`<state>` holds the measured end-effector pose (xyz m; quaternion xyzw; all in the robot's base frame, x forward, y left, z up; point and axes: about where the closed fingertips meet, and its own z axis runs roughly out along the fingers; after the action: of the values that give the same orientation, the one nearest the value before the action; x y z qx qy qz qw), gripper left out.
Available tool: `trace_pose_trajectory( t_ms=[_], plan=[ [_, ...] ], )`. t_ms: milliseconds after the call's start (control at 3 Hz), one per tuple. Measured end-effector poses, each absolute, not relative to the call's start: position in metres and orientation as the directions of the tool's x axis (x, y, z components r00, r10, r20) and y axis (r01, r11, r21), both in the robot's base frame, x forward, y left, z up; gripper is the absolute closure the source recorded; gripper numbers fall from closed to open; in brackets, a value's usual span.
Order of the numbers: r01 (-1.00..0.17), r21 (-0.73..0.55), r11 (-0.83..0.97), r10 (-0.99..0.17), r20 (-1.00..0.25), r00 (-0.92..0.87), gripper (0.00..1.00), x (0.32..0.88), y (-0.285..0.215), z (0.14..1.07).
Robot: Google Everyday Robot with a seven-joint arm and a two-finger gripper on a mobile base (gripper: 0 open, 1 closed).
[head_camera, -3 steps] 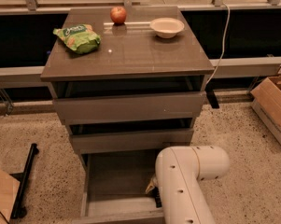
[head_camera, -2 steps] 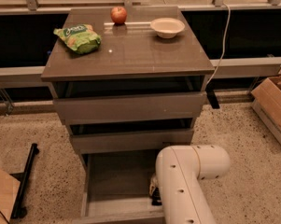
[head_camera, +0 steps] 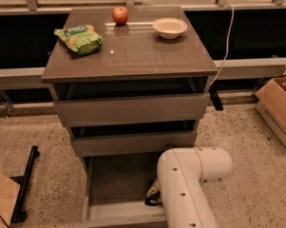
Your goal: Pick rxbar chocolate from bottom drawer and place on counter
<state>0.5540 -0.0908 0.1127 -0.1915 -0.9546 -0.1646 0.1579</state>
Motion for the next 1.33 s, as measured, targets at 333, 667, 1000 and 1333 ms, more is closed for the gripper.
trace_pose_trajectory(
  t_ms=[333,667,1000,1333],
  plan=[
    [0.418,0.254,0.872,0.314,0.364,-0.877,1.0,0.554,-0.091,0.115],
    [0.457,0.283,0.843,0.353,0.351,-0.868,1.0,0.55,-0.094,0.126],
    [0.486,0.335,0.807,0.389,0.318,-0.865,1.0,0.548,-0.099,0.148],
    [0.499,0.381,0.779,0.414,0.285,-0.864,1.0,0.546,-0.104,0.171]
  ],
)
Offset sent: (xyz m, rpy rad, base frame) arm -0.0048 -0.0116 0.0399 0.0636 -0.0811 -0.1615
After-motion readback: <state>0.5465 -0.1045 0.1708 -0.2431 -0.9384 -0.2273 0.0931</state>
